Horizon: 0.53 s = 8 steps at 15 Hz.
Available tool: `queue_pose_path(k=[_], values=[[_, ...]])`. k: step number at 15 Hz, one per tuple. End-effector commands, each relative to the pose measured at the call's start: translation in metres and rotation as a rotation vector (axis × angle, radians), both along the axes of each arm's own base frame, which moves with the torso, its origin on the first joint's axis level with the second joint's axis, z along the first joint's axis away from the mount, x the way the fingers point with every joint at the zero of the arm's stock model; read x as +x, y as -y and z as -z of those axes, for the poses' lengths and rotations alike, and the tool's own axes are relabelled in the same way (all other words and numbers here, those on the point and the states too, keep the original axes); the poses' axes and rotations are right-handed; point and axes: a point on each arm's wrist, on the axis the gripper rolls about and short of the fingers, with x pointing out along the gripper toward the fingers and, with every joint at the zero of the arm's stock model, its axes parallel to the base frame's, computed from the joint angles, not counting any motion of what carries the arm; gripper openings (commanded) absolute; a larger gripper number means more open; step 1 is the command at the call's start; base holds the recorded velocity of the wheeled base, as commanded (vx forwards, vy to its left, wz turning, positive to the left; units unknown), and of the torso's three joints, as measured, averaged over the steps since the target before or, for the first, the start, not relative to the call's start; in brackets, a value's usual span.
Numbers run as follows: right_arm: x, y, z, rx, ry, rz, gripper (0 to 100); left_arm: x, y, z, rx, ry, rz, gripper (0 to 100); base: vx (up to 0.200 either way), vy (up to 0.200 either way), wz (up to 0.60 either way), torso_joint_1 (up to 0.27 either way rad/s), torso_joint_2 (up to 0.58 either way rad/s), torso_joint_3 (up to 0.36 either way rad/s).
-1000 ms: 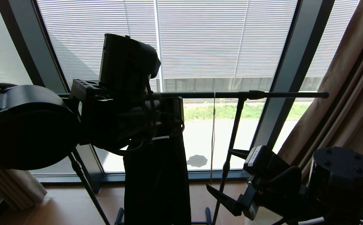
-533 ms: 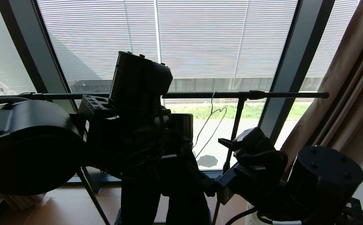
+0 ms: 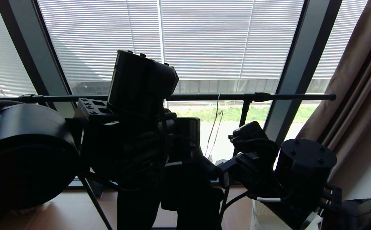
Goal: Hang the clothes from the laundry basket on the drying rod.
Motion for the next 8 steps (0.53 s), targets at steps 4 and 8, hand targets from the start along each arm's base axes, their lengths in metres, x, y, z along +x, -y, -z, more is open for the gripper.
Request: queue_pose_path(k=[4,8], values=[[0.009,-0.004,0.026,-0.061,-0.055,0.012,100,-0.008,-0.010,-0.010,-0.020,0.018,-0.001,0,0.000,0.000,0.00,0.000,0.00,0.000],[0.012,-0.007,0.040,-0.093,-0.087,0.012,100,-0.010,-0.012,-0.012,-0.026,0.023,-0.001,0,0.000,0.000,0.00,0.000,0.00,0.000]])
